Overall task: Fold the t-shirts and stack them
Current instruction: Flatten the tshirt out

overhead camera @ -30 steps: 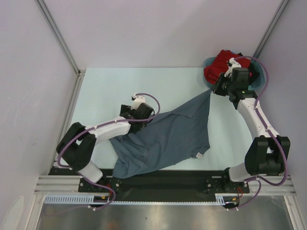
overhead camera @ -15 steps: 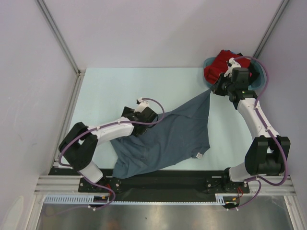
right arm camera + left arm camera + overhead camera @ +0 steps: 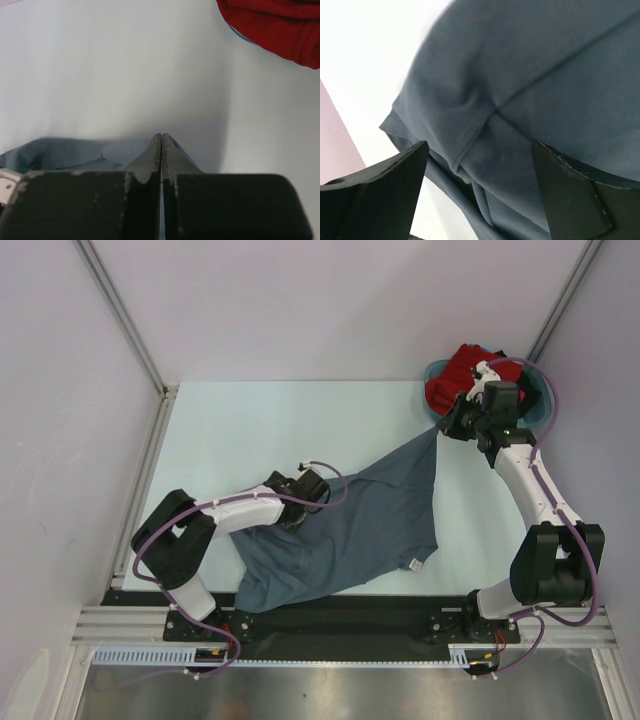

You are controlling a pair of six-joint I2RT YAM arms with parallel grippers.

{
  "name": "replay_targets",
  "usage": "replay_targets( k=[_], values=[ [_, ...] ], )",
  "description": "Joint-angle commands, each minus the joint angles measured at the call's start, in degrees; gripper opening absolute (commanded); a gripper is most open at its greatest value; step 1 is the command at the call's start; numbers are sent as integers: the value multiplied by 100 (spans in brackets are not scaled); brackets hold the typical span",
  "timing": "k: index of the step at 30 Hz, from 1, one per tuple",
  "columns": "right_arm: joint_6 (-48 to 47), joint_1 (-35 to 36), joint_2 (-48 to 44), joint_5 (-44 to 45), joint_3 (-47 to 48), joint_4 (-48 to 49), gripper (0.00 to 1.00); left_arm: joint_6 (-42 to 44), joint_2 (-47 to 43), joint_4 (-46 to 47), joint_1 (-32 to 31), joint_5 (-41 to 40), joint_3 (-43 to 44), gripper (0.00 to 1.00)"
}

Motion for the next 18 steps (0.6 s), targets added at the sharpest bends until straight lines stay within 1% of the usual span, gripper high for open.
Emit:
replay_targets(
  k=[1, 6, 10, 14, 16, 18],
  values=[
    [4, -166, 35, -108, 115, 186, 0, 422, 78, 142, 4, -3, -101, 89],
    [30, -194, 87, -196, 107, 238, 0, 492, 87, 274, 74, -293, -128, 89],
    [48, -203, 149, -249, 98, 273, 0, 378, 17, 353, 188, -679, -75, 89],
    [48, -212, 193, -275, 98, 282, 0, 281, 86, 458, 337, -776, -75, 88],
    [48, -212, 210, -275, 98, 291, 0, 263, 183, 520, 399, -742, -57, 87],
    [56, -212, 202, -293, 107, 291, 0, 263, 297, 643, 434, -820, -75, 82]
  ],
)
